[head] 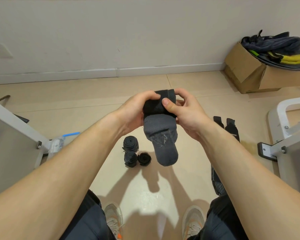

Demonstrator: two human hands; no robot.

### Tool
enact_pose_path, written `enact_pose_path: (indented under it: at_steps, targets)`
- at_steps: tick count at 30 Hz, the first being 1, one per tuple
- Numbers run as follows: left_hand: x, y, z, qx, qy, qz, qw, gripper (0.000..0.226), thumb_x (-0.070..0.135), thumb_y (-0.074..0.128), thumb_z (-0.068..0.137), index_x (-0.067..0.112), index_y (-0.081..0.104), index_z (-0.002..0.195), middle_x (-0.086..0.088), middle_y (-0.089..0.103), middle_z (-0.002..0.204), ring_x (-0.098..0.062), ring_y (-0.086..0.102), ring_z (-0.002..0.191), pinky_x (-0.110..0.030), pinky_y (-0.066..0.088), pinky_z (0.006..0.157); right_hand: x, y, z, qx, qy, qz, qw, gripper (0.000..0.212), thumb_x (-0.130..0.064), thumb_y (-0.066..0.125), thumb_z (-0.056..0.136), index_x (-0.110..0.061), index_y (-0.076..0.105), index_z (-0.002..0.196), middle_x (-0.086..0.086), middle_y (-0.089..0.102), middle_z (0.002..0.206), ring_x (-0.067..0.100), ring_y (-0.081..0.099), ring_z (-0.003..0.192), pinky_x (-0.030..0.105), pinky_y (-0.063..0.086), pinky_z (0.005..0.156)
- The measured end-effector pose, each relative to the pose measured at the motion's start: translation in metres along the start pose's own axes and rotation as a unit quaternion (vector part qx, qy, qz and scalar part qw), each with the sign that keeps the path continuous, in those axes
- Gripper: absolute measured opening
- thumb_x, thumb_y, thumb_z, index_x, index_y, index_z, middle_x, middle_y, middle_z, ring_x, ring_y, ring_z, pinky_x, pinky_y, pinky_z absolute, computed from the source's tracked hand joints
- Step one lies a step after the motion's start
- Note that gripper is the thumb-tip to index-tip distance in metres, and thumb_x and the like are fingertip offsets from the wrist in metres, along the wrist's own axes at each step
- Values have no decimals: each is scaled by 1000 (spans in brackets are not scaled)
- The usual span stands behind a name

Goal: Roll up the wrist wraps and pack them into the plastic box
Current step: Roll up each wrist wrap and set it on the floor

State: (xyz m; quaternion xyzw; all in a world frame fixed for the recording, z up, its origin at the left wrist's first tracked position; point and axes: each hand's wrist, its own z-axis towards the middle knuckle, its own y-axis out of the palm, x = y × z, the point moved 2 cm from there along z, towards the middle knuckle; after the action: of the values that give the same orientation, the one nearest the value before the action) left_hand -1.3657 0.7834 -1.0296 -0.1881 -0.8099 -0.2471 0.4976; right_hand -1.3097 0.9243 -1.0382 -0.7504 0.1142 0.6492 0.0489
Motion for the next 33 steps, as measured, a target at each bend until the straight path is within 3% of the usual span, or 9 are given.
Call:
enact_pose_path:
  at_steps: [3, 7, 10, 12, 16, 19, 22, 28, 33]
  targets:
    - [0, 0, -1, 22, 2, 17, 1000, 45, 46, 53, 102, 9, 71, 120, -9, 76, 112, -22, 75, 98, -35, 61, 86, 1, 2, -1, -2, -7, -11, 1000, 30, -4, 68, 95, -8, 57, 123, 19, 61, 105, 27, 66, 86, 29, 57, 61]
    - [-1, -1, 1, 58, 18, 0, 998, 43, 36, 62, 100, -1, 68, 121, -18, 75, 105, -29, 74, 85, -37, 62, 75, 0, 0, 0, -13, 5, 12, 1000, 33, 0, 69, 93, -10, 58, 123, 14, 64, 104, 22, 67, 79, 24, 54, 56]
    - [1, 0, 0, 62, 21, -25, 998, 35, 32, 62, 100, 2, 70, 116, -12, 76, 94, -26, 75, 80, -35, 63, 70, -5, -3, -3, -25, 15, 3, 1000, 32, -12, 68, 96, -20, 63, 126, 3, 70, 108, 17, 70, 81, 25, 54, 60]
    - [3, -2, 2, 74, 28, -31, 996, 35, 32, 62, 100, 3, 70, 118, -10, 77, 97, -25, 75, 86, -35, 62, 75, -8, -3, -4, -14, 8, -2, 1000, 26, -22, 61, 101, -30, 64, 126, -4, 69, 117, 13, 69, 86, 24, 53, 66]
    - [4, -12, 5, 111, 25, -31, 993, 34, 32, 65, 99, 6, 71, 118, -5, 78, 93, -20, 75, 82, -35, 62, 76, -15, -9, -9, 10, -117, -124, 985, 30, -13, 57, 85, -34, 70, 101, 7, 68, 115, 5, 60, 97, 24, 46, 84]
    - [4, -17, 6, 123, 26, -35, 991, 31, 34, 65, 98, 8, 72, 113, -3, 78, 87, -19, 76, 80, -37, 62, 78, -14, -16, -12, -31, -164, -212, 963, 42, 2, 59, 83, -37, 71, 90, -10, 66, 116, 4, 57, 104, 22, 46, 83]
    - [3, -20, 7, 126, 22, -33, 991, 31, 35, 65, 98, 8, 73, 113, -2, 78, 88, -19, 76, 81, -39, 62, 81, -12, -19, -13, -78, -161, -239, 954, 33, -8, 75, 86, -41, 74, 90, -22, 65, 113, 5, 57, 103, 29, 48, 83]
    - [1, -20, 6, 129, 5, -60, 990, 29, 37, 66, 97, 12, 74, 110, 1, 78, 84, -17, 75, 79, -37, 64, 78, -14, -21, -16, -91, -139, -261, 951, 50, 9, 64, 81, -38, 77, 94, -20, 61, 119, 11, 57, 107, 28, 48, 82]
    - [-1, -18, 6, 123, -5, -71, 990, 24, 36, 65, 98, 14, 73, 105, 3, 76, 74, -13, 75, 69, -30, 61, 62, -13, -19, -18, -92, -134, -302, 939, 41, -2, 76, 80, -39, 75, 97, -13, 56, 120, 9, 53, 104, 16, 39, 82]
